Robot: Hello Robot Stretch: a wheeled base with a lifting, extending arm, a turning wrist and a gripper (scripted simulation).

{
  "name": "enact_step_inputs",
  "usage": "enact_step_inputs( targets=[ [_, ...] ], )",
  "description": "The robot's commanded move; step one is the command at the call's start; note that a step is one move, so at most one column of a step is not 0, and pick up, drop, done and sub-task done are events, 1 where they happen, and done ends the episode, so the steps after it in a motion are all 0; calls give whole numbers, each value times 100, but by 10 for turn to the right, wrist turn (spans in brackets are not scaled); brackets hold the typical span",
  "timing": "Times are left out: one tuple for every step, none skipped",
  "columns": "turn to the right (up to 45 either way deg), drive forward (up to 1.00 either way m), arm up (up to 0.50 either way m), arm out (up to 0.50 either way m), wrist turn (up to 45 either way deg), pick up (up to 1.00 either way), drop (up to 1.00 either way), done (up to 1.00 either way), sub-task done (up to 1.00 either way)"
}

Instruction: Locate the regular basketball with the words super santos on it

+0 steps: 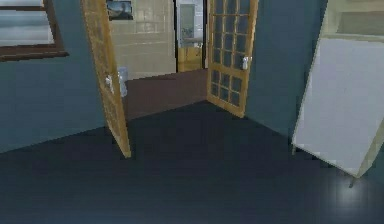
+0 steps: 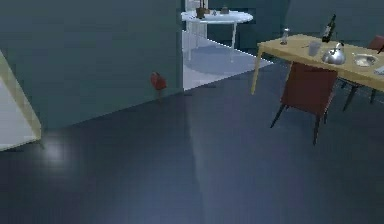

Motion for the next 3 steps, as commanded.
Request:
enact_step_inputs(
  targets=[
    [60, 0, 0, 0, 0, 0, 0, 0, 0],
    [0, 100, 0, 0, 0, 0, 0, 0, 0],
    [0, 100, 0, 0, 0, 0, 0, 0, 0]
  ],
)
